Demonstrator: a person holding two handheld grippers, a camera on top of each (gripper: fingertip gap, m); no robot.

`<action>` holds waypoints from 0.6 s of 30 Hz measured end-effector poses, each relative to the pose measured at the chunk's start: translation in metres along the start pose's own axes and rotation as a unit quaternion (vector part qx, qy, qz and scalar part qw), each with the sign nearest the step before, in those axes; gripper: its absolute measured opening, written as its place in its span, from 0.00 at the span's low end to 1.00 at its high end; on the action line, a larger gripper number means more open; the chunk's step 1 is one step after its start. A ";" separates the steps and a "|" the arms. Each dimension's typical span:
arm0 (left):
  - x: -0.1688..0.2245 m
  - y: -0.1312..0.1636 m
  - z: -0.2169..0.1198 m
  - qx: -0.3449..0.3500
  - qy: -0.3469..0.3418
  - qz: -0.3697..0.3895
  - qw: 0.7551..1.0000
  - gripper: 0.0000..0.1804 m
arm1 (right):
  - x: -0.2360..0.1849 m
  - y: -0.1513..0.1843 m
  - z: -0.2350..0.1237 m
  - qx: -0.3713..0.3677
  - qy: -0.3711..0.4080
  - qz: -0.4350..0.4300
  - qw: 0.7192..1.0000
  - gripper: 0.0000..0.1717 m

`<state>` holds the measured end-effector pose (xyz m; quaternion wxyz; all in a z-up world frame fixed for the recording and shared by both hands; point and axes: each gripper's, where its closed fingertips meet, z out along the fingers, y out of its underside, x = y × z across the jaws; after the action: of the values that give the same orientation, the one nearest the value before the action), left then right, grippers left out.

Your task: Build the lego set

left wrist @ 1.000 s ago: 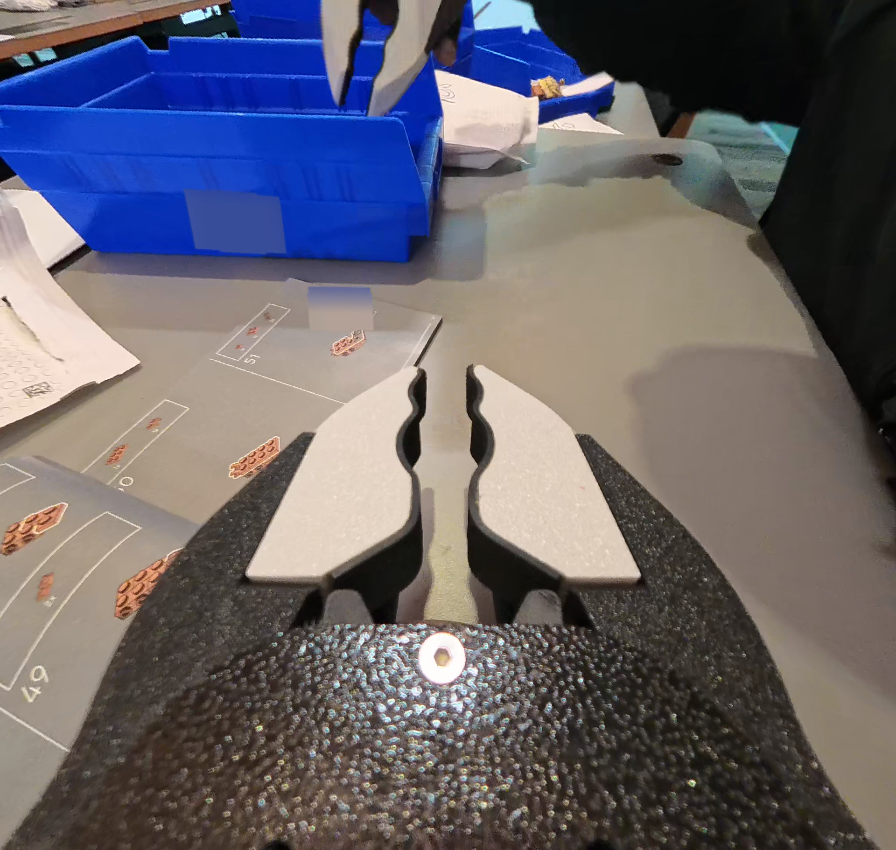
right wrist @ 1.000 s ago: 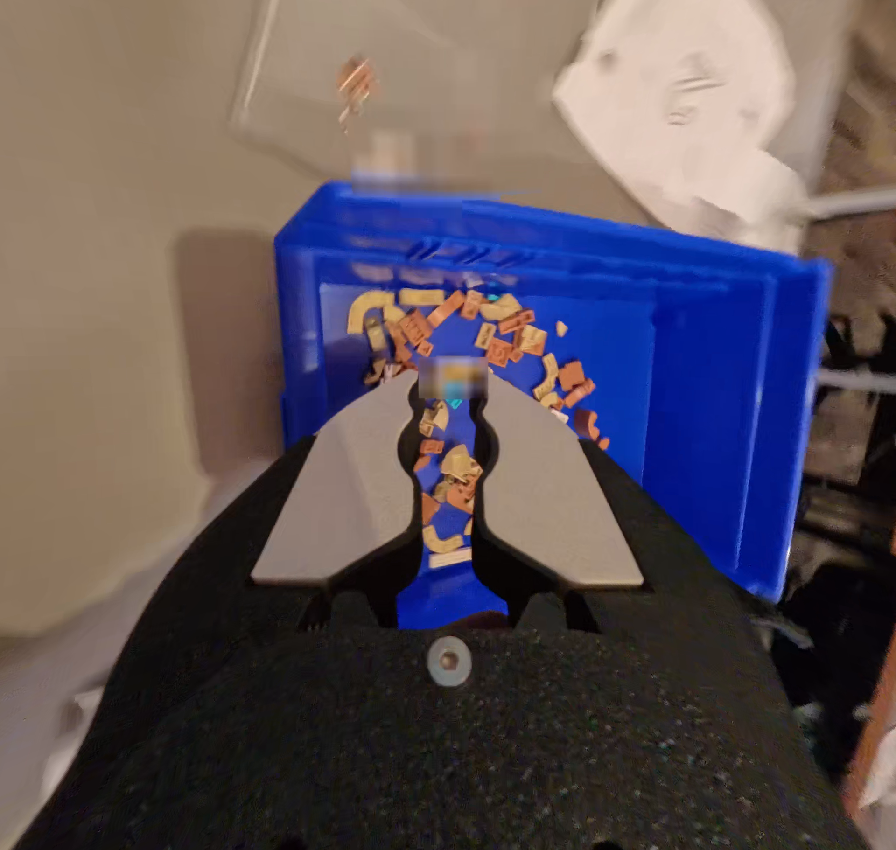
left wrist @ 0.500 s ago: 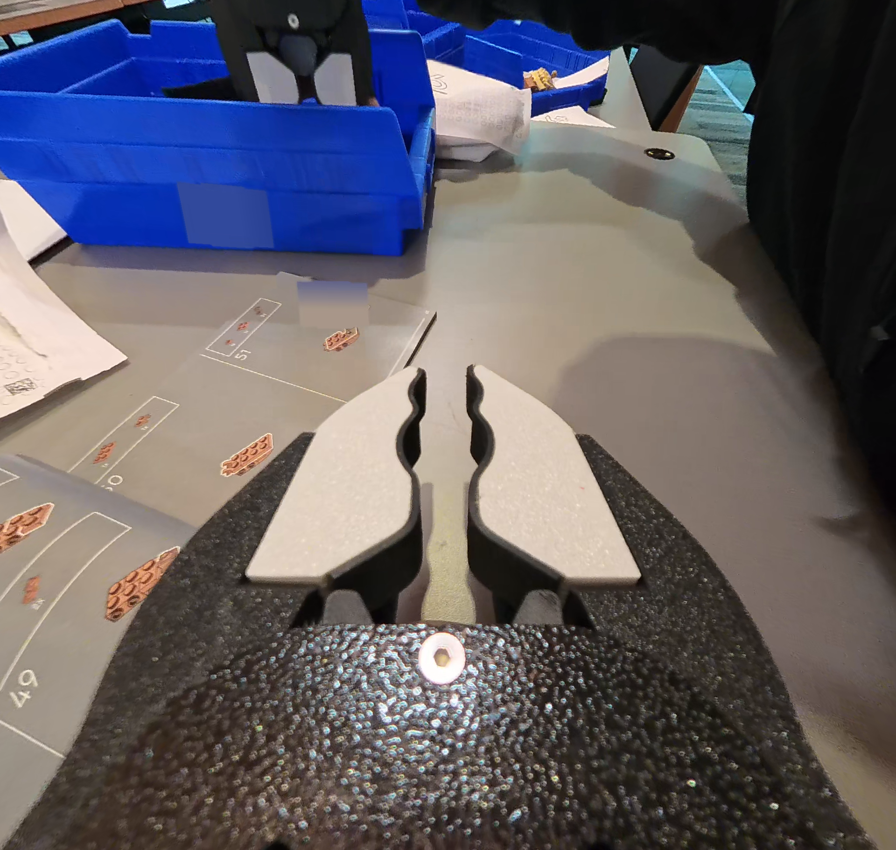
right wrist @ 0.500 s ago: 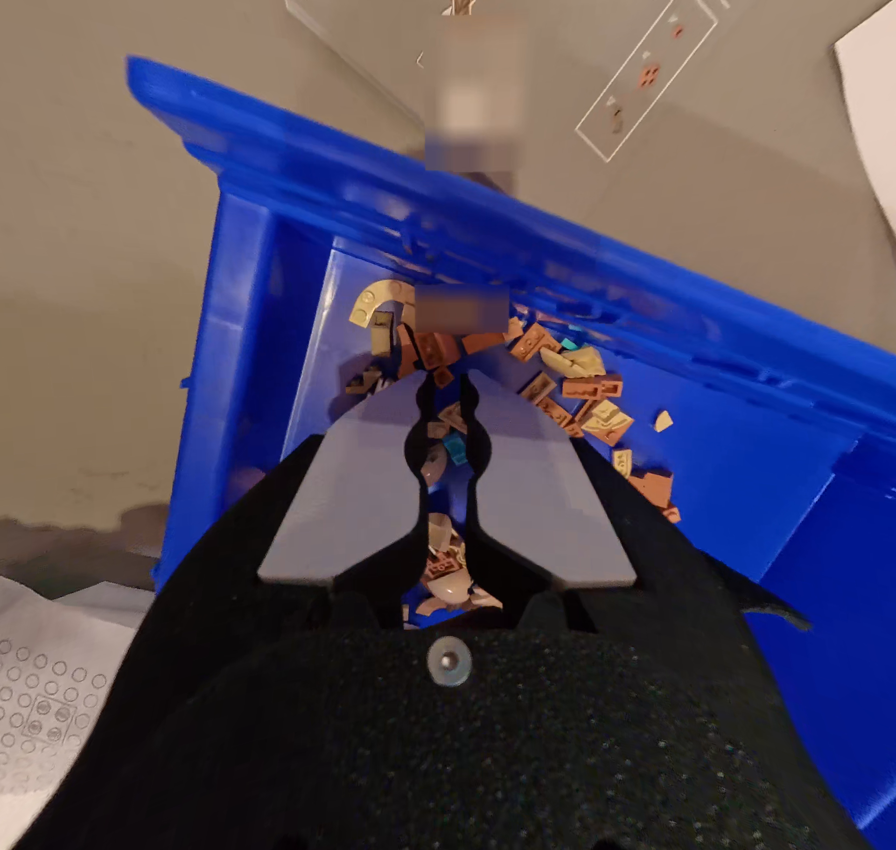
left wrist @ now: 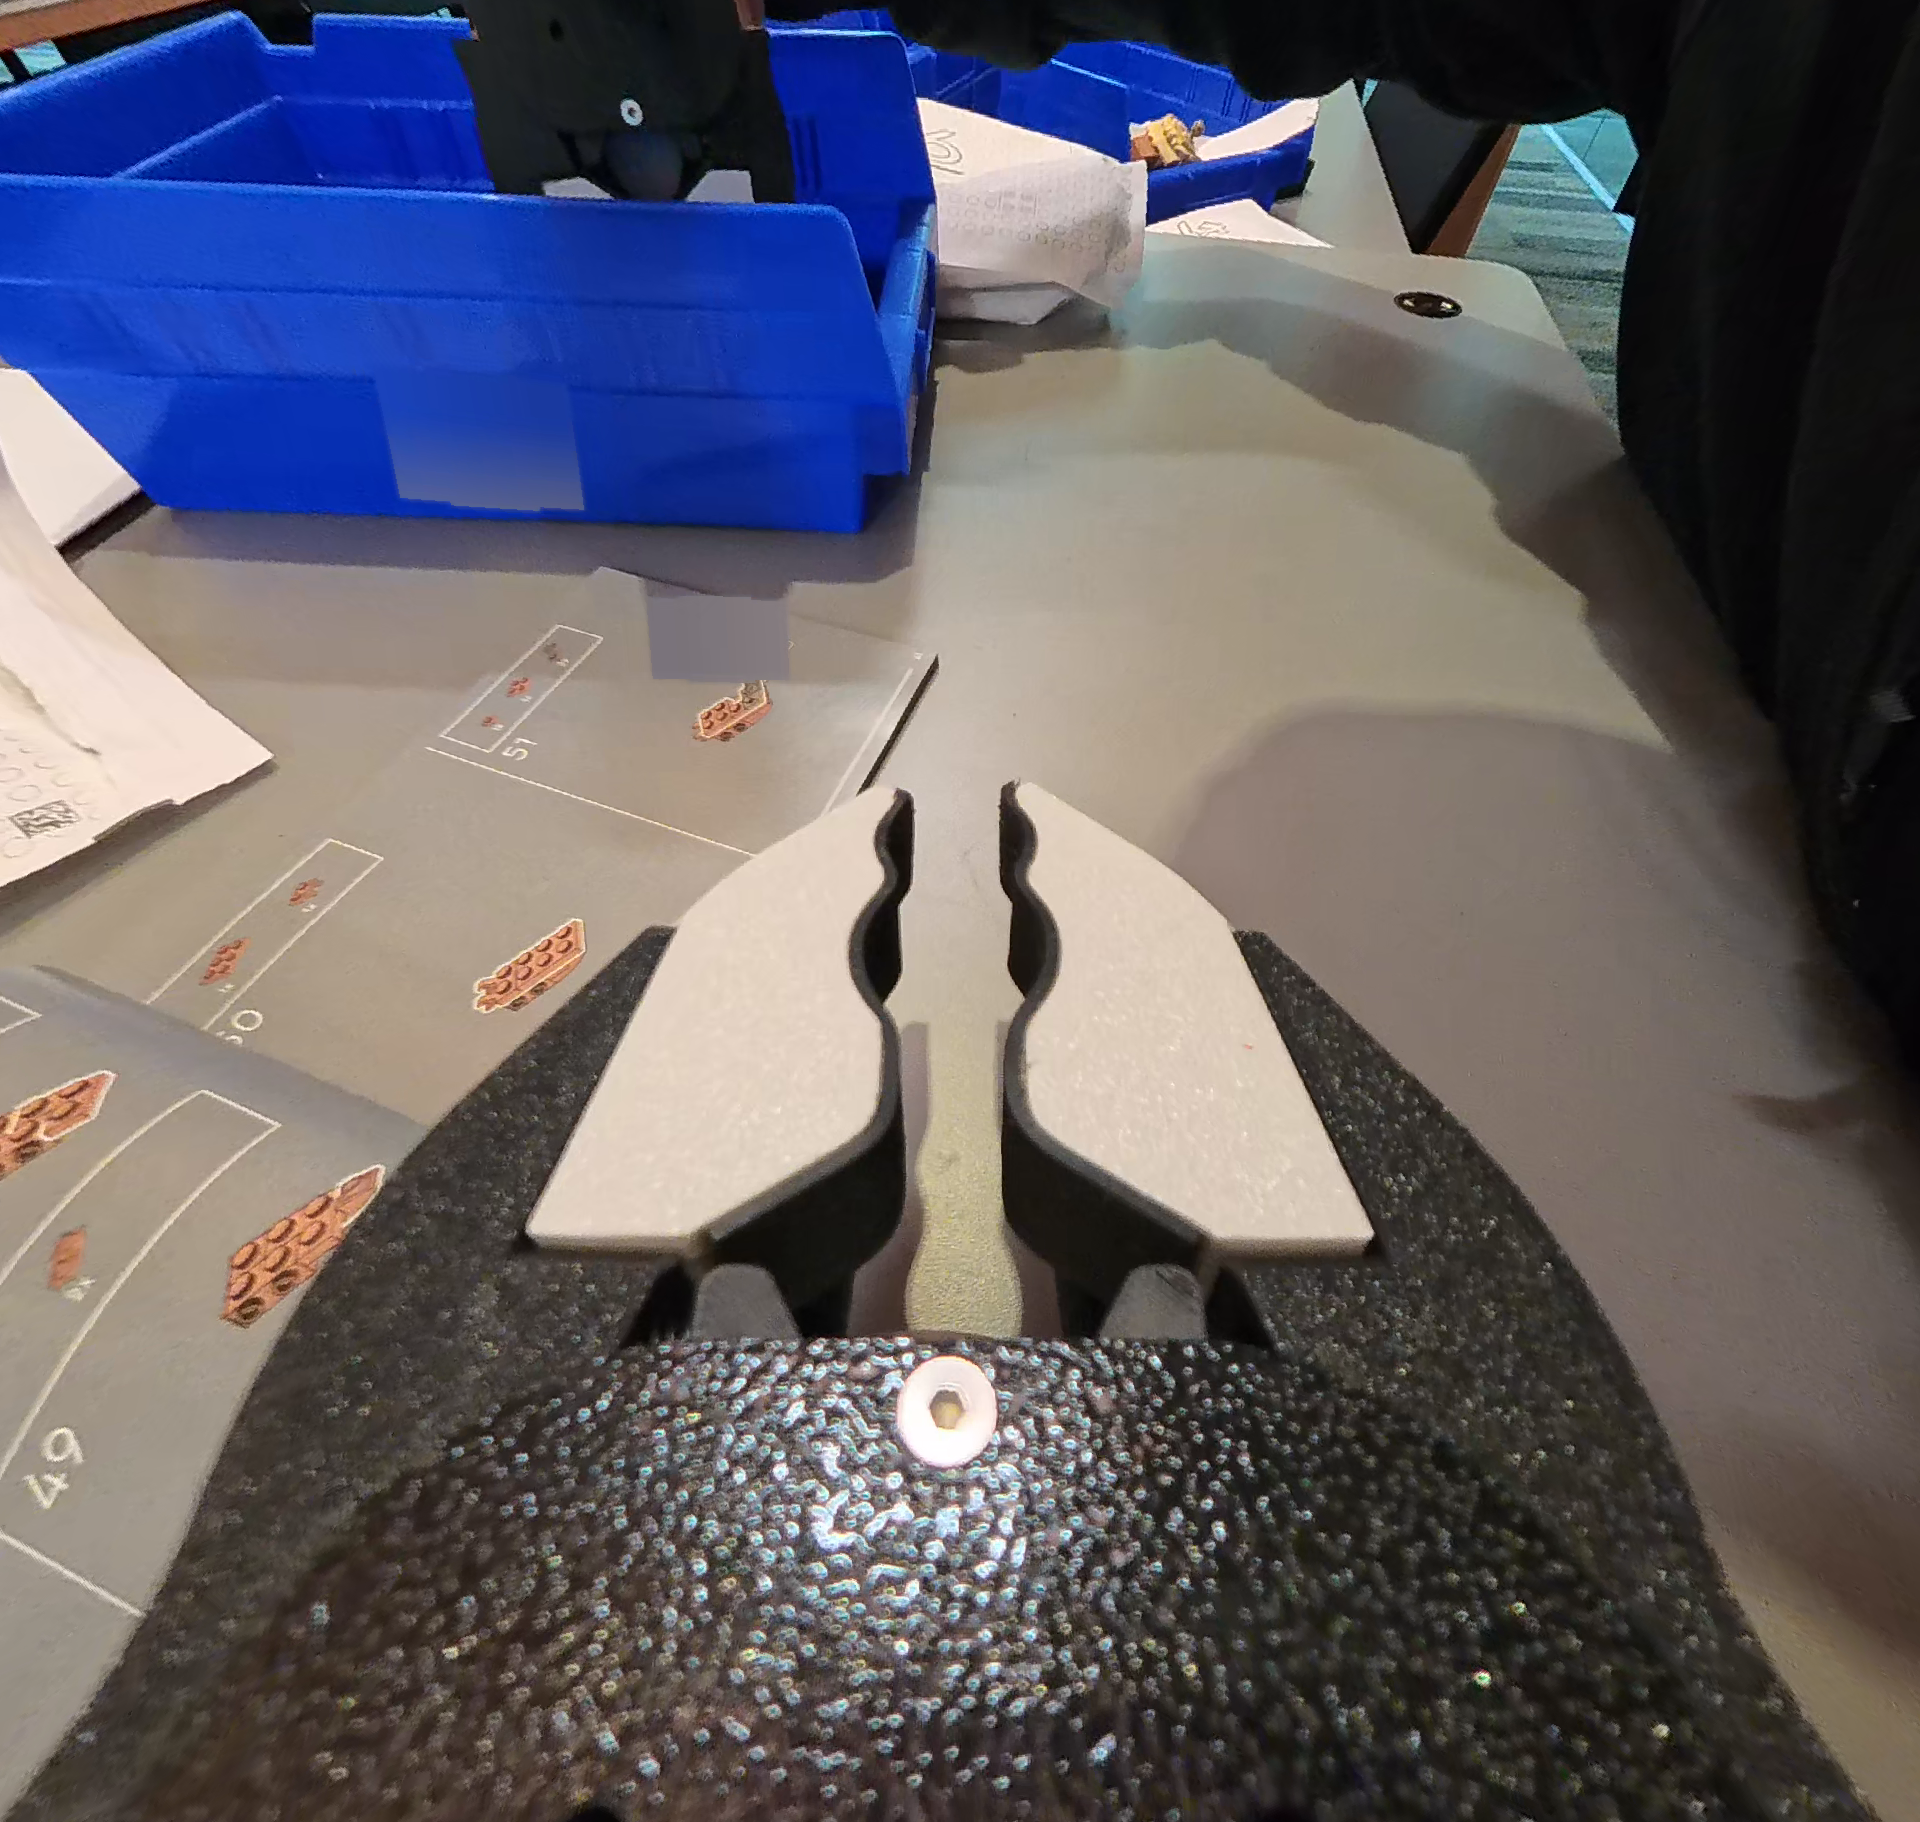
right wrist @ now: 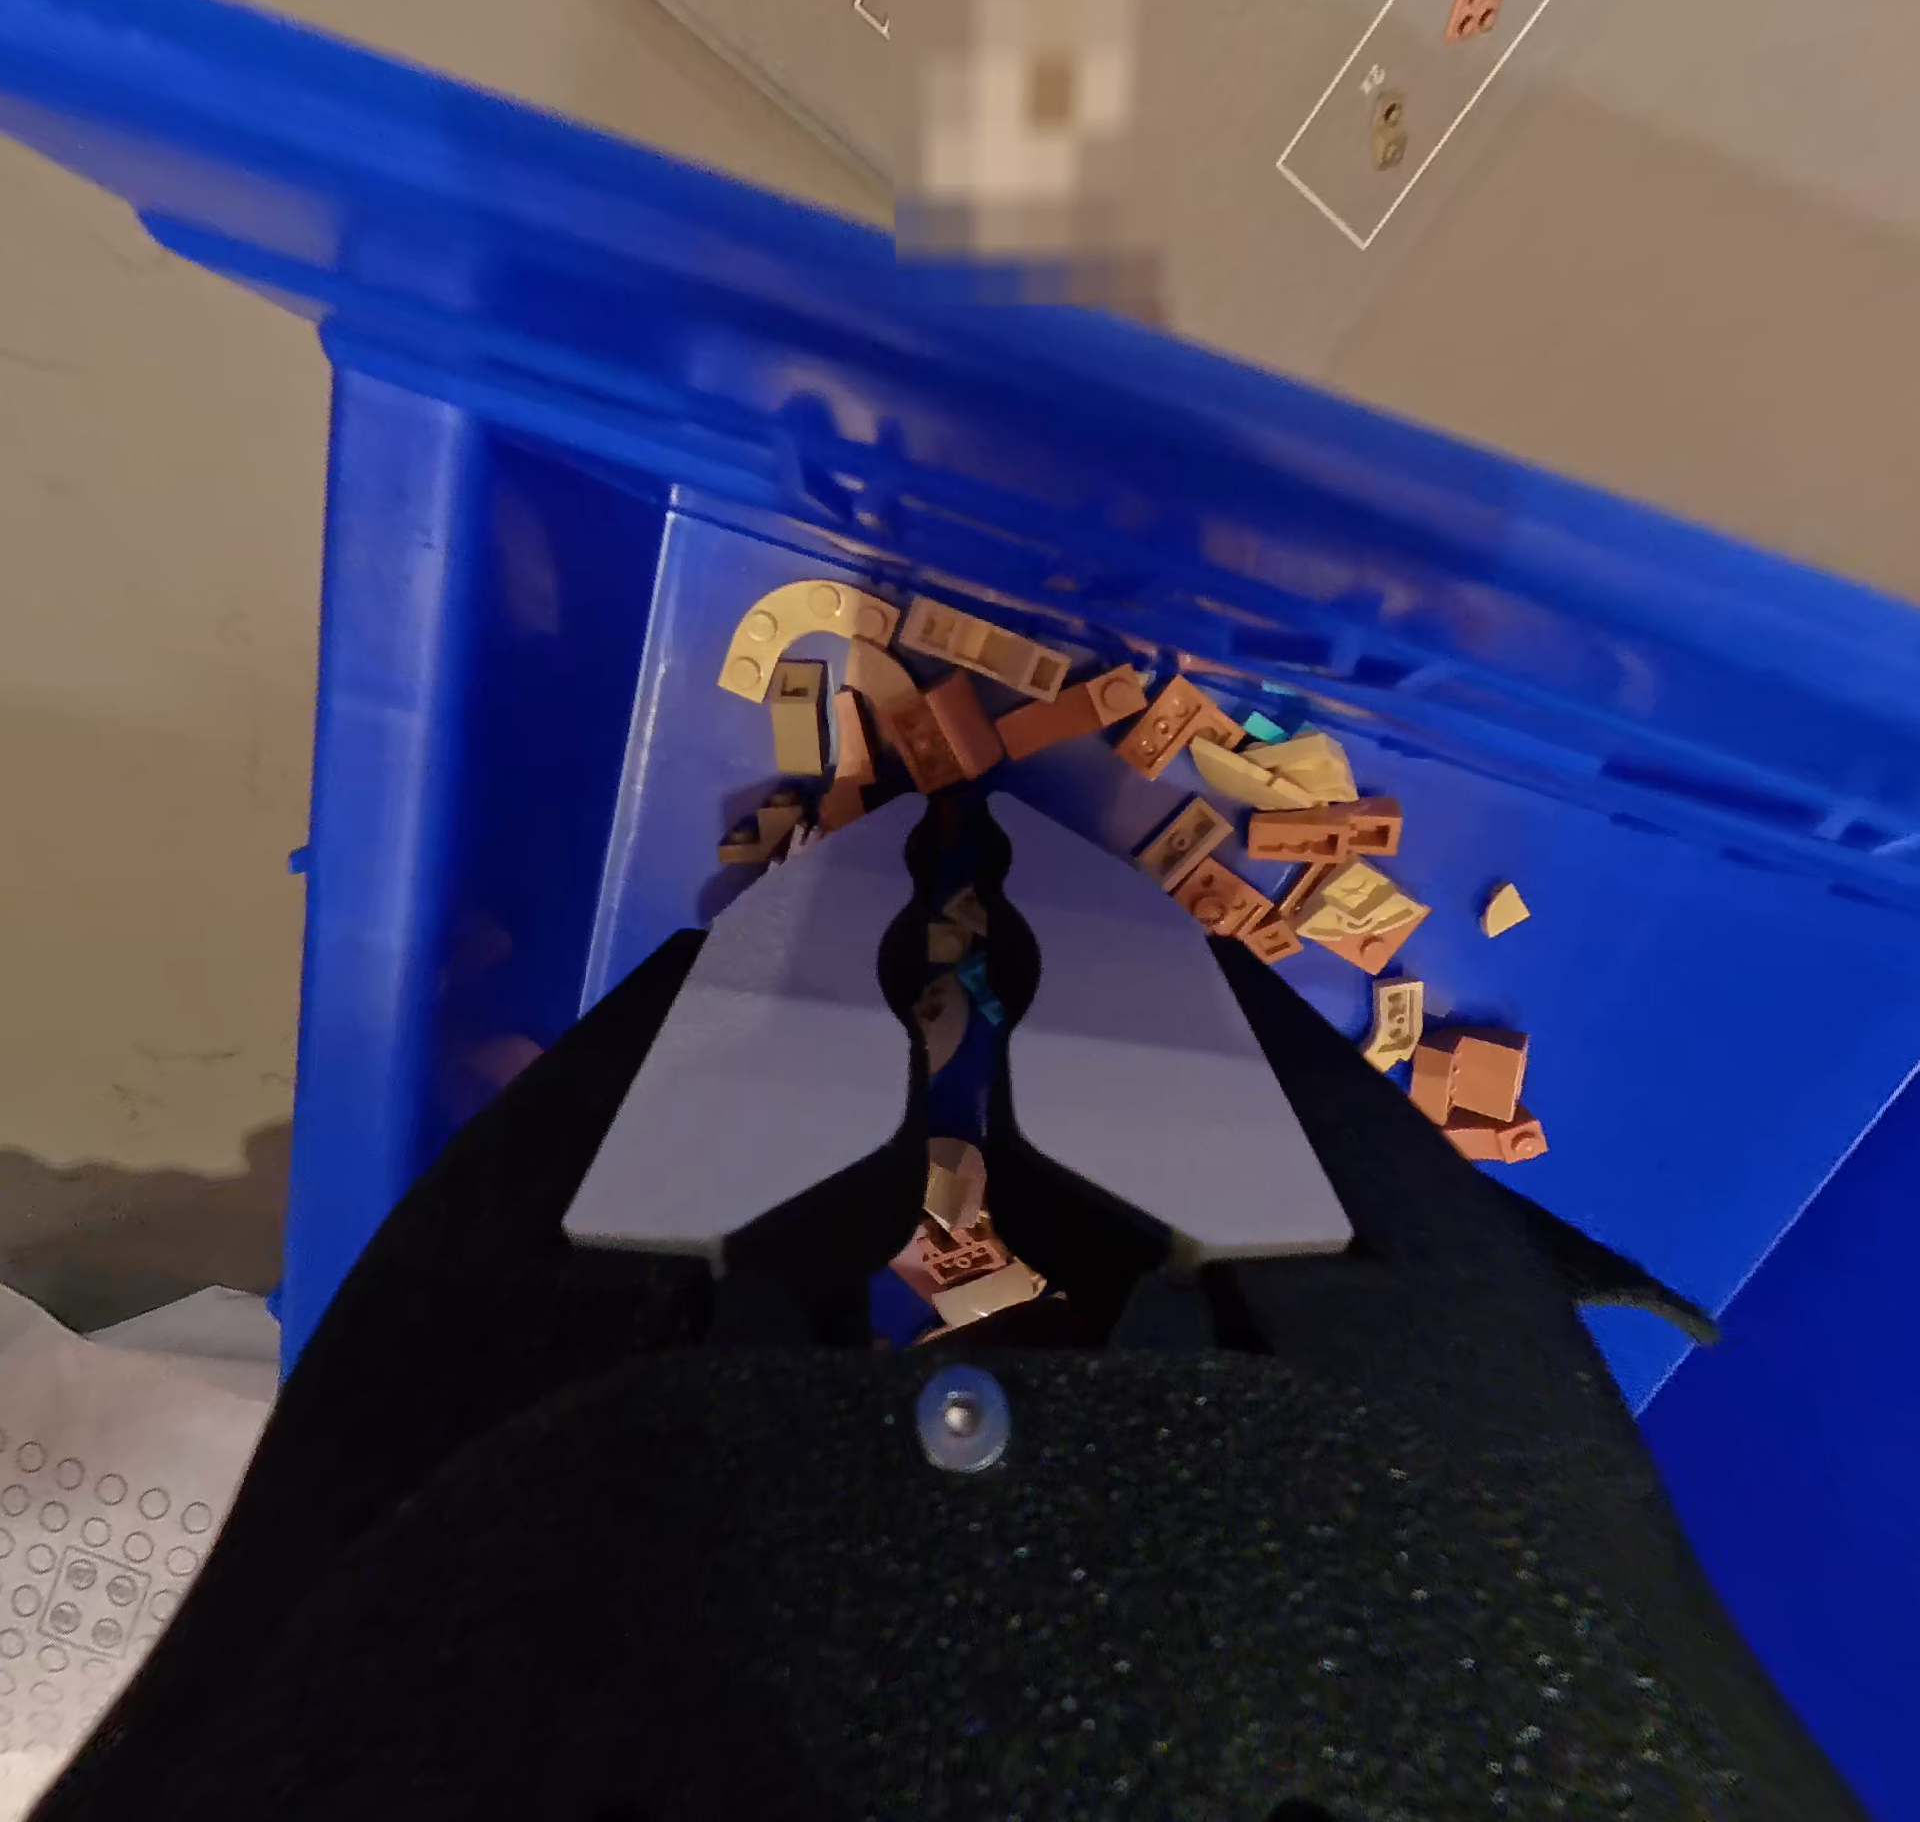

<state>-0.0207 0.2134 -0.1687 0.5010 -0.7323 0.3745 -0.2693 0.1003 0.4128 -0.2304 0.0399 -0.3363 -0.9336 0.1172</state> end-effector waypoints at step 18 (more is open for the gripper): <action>0.000 0.005 0.001 -0.019 -0.007 0.004 1.000 0.08 | -0.020 -0.048 -0.097 0.160 0.224 0.048 0.960 0.03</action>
<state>-0.0211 0.2125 -0.1742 0.4908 -0.7421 0.3788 -0.2547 0.1006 0.3824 -0.1245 0.2956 -0.3876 -0.8526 0.1882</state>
